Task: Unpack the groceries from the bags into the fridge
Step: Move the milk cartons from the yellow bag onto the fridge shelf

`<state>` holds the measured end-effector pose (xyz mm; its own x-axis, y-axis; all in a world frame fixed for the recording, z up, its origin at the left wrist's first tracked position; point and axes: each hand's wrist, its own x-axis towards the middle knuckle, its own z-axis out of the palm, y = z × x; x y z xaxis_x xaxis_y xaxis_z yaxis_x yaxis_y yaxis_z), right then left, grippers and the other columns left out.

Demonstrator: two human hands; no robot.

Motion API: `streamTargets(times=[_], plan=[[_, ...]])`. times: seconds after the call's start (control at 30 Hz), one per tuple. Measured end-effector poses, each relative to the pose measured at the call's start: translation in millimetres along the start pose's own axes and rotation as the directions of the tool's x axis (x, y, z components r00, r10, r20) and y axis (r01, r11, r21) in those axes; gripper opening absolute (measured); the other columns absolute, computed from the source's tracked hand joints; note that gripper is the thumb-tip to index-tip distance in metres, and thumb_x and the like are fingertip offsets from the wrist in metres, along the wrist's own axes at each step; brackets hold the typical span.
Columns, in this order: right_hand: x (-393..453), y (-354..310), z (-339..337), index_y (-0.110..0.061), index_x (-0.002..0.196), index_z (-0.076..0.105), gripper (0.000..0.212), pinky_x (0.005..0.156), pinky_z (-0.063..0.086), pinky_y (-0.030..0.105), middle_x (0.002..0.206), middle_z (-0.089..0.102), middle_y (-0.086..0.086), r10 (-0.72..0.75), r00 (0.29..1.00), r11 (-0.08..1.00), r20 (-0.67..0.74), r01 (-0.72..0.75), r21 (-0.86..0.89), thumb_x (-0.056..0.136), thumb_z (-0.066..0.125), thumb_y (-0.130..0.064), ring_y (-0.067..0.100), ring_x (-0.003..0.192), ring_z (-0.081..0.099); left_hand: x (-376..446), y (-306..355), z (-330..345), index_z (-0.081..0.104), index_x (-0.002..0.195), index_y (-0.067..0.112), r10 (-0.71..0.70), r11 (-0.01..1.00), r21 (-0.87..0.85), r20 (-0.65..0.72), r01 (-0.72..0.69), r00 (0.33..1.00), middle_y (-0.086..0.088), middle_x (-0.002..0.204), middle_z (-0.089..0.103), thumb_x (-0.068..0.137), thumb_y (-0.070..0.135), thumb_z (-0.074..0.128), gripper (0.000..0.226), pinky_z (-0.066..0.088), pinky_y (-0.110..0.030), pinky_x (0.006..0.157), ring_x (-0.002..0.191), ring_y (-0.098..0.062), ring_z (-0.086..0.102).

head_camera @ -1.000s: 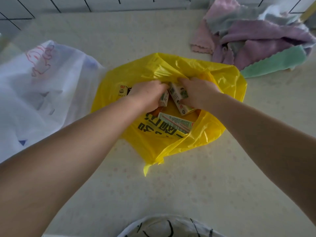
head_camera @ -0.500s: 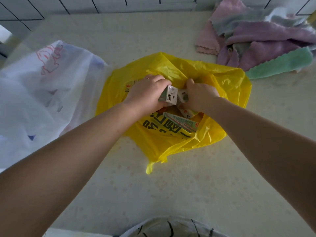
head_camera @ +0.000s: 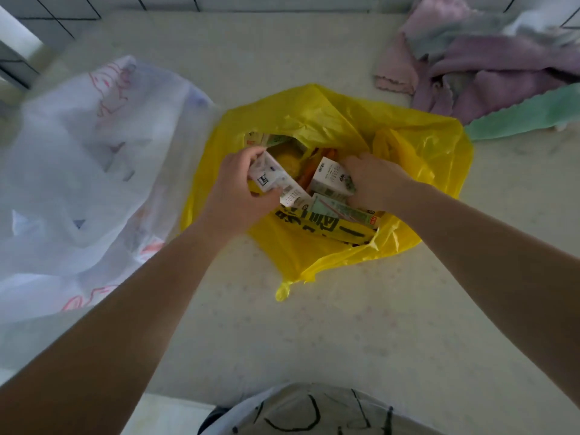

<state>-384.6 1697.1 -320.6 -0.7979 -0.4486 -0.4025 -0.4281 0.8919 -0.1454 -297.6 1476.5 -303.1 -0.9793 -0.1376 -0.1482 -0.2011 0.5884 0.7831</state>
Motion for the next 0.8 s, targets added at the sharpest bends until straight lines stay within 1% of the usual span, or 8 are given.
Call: streamTargets(times=[0.1,0.17,0.23,0.33,0.5,0.53,0.6,0.8], plan=[[0.3,-8.5,1.7,-0.012,0.131,0.037,0.065,0.075,0.044,0.036,0.118,0.053,0.009,0.048,0.998,0.999,0.047,-0.048,-0.001,0.08,0.068,-0.037,0.03,0.107,0.055,-6.6,-5.5,-12.8,0.035,0.139,0.028,-0.056,0.985,0.167,0.139,0.032,0.989,-0.002,0.13,0.044,0.072,0.021,0.069,0.075,0.051,-0.039,0.089,0.113,-0.017,0.051],[-0.7,-14.3,2.5,-0.012,0.127,0.038,0.062,0.076,0.044,0.039,0.115,0.055,0.01,0.082,0.996,0.997,0.028,-0.082,-0.005,0.08,0.068,-0.041,0.031,0.105,0.056,-8.4,-1.7,-15.9,0.038,0.137,0.03,-0.095,0.957,0.291,0.272,0.012,0.958,0.0,0.13,0.05,0.07,0.021,0.067,0.074,0.052,-0.04,0.087,0.114,-0.017,0.054],[-2.2,-18.8,2.8,-0.013,0.126,0.039,0.059,0.083,0.044,0.044,0.114,0.055,0.009,0.099,0.995,0.994,0.004,-0.099,-0.037,0.082,0.065,-0.043,0.031,0.107,0.055,-7.8,2.8,-13.9,0.043,0.134,0.031,-0.121,0.847,0.526,0.33,-0.076,0.936,0.001,0.121,0.053,0.07,0.024,0.068,0.069,0.05,-0.039,0.086,0.113,-0.018,0.053],[-4.1,-22.5,2.3,-0.015,0.125,0.041,0.055,0.092,0.039,0.049,0.113,0.055,0.007,0.123,0.992,0.989,-0.004,-0.123,-0.081,0.084,0.062,-0.045,0.031,0.109,0.054,-4.9,10.1,-4.9,0.046,0.129,0.026,-0.115,0.661,0.737,0.283,-0.14,0.952,-0.004,0.119,0.05,0.073,0.034,0.066,0.06,0.041,-0.043,0.093,0.119,-0.027,0.046],[-5.1,-21.6,1.6,-0.016,0.121,0.044,0.046,0.089,0.04,0.047,0.111,0.057,0.007,0.103,0.994,0.987,-0.024,-0.105,-0.122,0.086,0.059,-0.043,0.03,0.104,0.056,1.3,12.1,19.1,0.047,0.124,0.016,-0.105,0.477,0.868,0.212,-0.138,0.972,-0.009,0.125,0.05,0.075,0.047,0.065,0.061,0.036,-0.045,0.096,0.123,-0.029,0.044],[-5.8,-20.7,1.0,-0.016,0.121,0.044,0.045,0.088,0.04,0.046,0.111,0.058,0.007,0.098,0.995,0.988,-0.027,-0.101,-0.116,0.087,0.058,-0.042,0.03,0.103,0.057,0.5,10.6,20.8,0.047,0.123,0.016,-0.088,0.472,0.871,0.204,-0.14,0.975,-0.008,0.123,0.052,0.074,0.048,0.065,0.062,0.037,-0.044,0.095,0.12,-0.029,0.047],[-7.9,-18.8,-0.5,-0.016,0.12,0.045,0.043,0.087,0.04,0.044,0.109,0.059,0.006,0.09,0.995,0.991,-0.051,-0.095,-0.097,0.088,0.057,-0.042,0.03,0.102,0.057,-2.3,6.4,19.5,0.049,0.119,0.015,-0.053,0.529,0.841,0.166,-0.114,0.985,-0.007,0.116,0.056,0.074,0.051,0.065,0.06,0.04,-0.041,0.09,0.111,-0.028,0.054],[-18.7,-21.3,-12.6,-0.025,0.132,0.041,0.06,0.092,0.037,0.043,0.116,0.062,0.0,0.015,0.988,1.0,-0.155,-0.018,-0.022,0.081,0.064,-0.045,0.026,0.108,0.057,-19.0,-5.3,5.4,0.049,0.118,0.016,-0.061,0.811,0.585,0.087,-0.002,0.994,-0.004,0.112,0.057,0.074,0.043,0.071,0.056,0.052,-0.038,0.078,0.103,-0.024,0.059]])
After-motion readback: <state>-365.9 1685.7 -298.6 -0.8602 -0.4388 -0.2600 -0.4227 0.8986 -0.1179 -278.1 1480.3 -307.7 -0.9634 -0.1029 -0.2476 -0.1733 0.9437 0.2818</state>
